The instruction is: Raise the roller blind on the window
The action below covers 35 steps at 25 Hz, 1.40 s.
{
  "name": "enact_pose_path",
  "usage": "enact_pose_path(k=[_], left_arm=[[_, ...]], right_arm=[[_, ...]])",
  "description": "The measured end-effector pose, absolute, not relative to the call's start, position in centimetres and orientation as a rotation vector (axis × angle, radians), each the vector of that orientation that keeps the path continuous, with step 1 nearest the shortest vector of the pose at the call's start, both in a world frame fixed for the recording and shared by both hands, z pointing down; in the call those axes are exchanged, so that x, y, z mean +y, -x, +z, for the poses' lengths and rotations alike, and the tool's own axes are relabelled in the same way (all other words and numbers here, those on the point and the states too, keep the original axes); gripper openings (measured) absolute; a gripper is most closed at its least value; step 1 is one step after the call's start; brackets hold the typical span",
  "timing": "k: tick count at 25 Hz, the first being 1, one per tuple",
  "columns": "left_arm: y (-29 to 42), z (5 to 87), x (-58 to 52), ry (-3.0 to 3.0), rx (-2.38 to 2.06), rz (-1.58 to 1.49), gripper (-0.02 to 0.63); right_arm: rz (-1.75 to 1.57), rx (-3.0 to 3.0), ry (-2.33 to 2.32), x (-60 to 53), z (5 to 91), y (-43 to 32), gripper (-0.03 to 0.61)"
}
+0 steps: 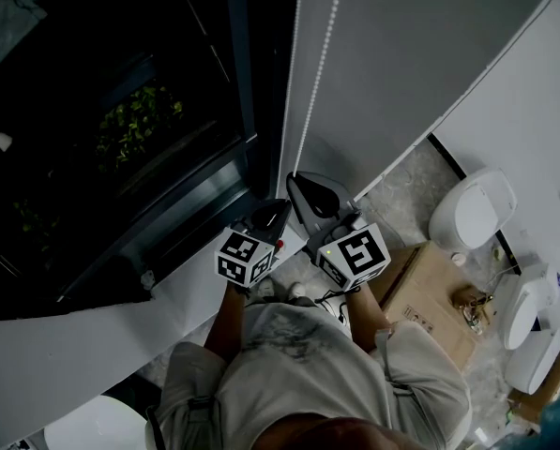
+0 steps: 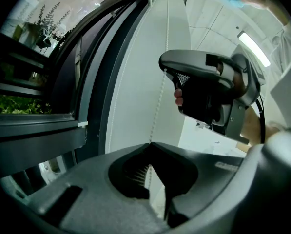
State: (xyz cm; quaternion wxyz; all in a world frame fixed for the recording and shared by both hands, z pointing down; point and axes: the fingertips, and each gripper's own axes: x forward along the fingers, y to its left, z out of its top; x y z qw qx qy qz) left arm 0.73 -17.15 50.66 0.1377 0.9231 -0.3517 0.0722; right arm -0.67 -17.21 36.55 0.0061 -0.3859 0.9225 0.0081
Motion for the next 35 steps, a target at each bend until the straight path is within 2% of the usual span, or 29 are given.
enact_pose_path(k=[16, 25, 35], left_arm=[[0.2, 49.8, -15.4, -2.703, -1.053, 0.207, 0.026], [2.0, 40.4, -14.3, -2.818, -1.100, 0.003, 0.049], [1.1, 29.5, -15.2, -3.030, -1.142, -0.129, 0.066]], right_arm=[[0.014, 2.903, 1.185, -16.7, 37.1, 0.5, 0.012], [0.018, 2.896, 1.169, -16.7, 37.1, 0.5, 0.012], [0.030, 2.913, 1.166, -16.6, 37.2, 0.6, 0.012]])
